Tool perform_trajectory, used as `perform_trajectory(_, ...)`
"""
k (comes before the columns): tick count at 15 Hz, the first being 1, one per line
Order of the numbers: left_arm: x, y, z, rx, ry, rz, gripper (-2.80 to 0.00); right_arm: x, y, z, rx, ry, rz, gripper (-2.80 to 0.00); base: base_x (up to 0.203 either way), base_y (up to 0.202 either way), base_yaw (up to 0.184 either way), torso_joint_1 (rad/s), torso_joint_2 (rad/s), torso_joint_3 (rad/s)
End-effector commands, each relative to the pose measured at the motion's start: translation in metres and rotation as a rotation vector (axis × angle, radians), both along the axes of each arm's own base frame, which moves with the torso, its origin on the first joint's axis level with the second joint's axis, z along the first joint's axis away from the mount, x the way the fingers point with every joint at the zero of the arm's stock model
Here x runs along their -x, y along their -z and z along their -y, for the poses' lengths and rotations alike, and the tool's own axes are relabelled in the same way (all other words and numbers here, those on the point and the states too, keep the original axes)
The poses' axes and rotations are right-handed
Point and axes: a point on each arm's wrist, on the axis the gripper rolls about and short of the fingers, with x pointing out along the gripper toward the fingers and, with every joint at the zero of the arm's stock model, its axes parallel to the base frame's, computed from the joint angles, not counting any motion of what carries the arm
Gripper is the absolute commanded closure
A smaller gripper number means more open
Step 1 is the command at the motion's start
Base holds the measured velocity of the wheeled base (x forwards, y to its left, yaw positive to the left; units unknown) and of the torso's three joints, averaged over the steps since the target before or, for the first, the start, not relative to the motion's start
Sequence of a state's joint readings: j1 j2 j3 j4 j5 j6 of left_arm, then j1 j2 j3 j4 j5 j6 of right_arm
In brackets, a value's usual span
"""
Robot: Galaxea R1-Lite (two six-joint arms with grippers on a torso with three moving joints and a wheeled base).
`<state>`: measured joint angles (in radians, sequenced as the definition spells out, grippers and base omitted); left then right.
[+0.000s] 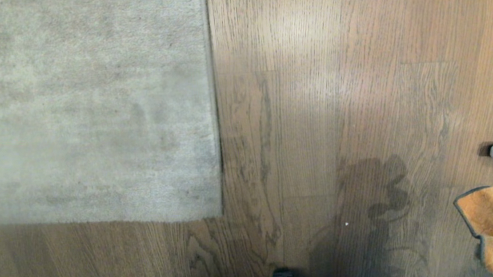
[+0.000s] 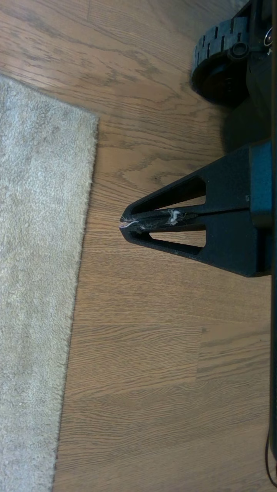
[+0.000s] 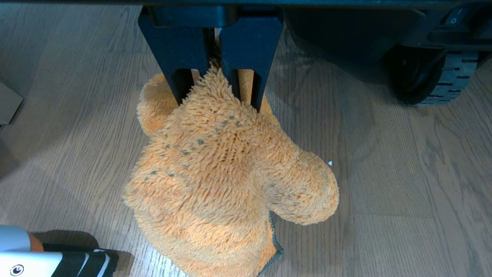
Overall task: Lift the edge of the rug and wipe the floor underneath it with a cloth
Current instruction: Lift up the carpet
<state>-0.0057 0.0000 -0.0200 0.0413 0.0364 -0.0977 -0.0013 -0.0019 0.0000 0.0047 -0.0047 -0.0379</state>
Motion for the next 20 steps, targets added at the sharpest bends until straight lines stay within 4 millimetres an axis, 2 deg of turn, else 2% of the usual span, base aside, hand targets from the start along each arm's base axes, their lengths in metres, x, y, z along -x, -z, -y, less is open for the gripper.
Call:
perform_trajectory(1,0.000,0.000,0.000,0.002,0.000,-0.002,0.00,0.000,0.000,0.000,0.000,0.000,-0.002,0.00,0.000,0.000,0.000,0.000,0.00,0.000)
perform_trajectory(14,0.000,0.000,0.000,-0.019,0.001,-0.002,0.00,0.000,0.000,0.000,0.000,0.000,-0.002,0.00,0.000,0.000,0.000,0.000,0.00,0.000)
perform_trajectory(18,0.006,-0.024,0.000,-0.025,0.007,-0.024,0.00,0.000,0.000,0.000,0.000,0.000,-0.002,0.00,0.000,0.000,0.000,0.000,0.00,0.000)
perform_trajectory(20,0.001,-0.038,0.000,-0.026,0.013,-0.067,0.00,0.000,0.000,0.000,0.000,0.000,-0.002,0.00,0.000,0.000,0.000,0.000,0.00,0.000)
